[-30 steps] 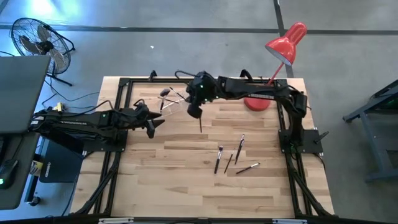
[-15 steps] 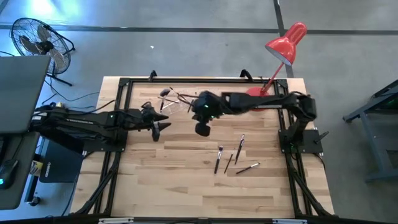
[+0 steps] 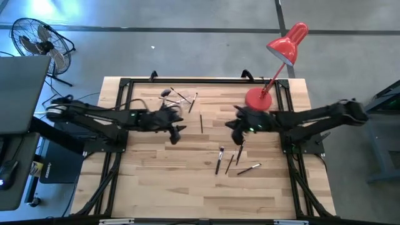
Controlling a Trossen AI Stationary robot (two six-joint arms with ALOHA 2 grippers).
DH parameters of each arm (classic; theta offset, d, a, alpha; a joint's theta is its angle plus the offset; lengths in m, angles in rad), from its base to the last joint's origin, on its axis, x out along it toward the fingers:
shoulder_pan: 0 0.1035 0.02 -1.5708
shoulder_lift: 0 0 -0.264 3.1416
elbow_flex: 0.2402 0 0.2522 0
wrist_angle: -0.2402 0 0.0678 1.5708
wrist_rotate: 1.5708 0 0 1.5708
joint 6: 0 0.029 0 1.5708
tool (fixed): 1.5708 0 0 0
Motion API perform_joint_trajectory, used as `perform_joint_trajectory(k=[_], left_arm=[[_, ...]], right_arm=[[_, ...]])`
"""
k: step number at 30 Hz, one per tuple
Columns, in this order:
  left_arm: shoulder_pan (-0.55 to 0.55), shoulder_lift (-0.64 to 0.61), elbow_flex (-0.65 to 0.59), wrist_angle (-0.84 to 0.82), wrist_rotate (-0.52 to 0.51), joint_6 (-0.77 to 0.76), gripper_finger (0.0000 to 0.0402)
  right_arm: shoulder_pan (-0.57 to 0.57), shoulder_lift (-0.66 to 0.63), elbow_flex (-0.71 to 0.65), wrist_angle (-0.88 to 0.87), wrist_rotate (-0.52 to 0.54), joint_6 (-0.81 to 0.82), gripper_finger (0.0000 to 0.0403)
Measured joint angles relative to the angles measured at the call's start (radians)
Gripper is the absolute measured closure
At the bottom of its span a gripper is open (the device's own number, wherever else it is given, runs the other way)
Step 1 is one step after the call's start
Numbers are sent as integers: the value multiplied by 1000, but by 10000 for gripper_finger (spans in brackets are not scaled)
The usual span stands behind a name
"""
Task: Put items in baskets/containers
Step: Put the foundation brush into the transparent organizer
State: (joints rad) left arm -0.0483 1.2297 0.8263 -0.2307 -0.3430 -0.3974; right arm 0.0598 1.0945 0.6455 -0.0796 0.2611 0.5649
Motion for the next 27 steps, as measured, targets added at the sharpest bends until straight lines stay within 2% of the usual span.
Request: perform_joint_trajectory(k=[5,9,16,27], left_arm=[[-25,211,239,-240,-52,-162,218],[-62,359,410,-391,-63,-300,218],[-118,531,628,-417,-3,-526,218],[-144,749,846,-439,127,-622,218]], right_arm=[[95,-175,-121,-94,80,117,403],[156,-263,-187,-142,77,164,403],[210,-326,-244,-237,72,220,403],[216,-332,-250,-258,62,195,403]])
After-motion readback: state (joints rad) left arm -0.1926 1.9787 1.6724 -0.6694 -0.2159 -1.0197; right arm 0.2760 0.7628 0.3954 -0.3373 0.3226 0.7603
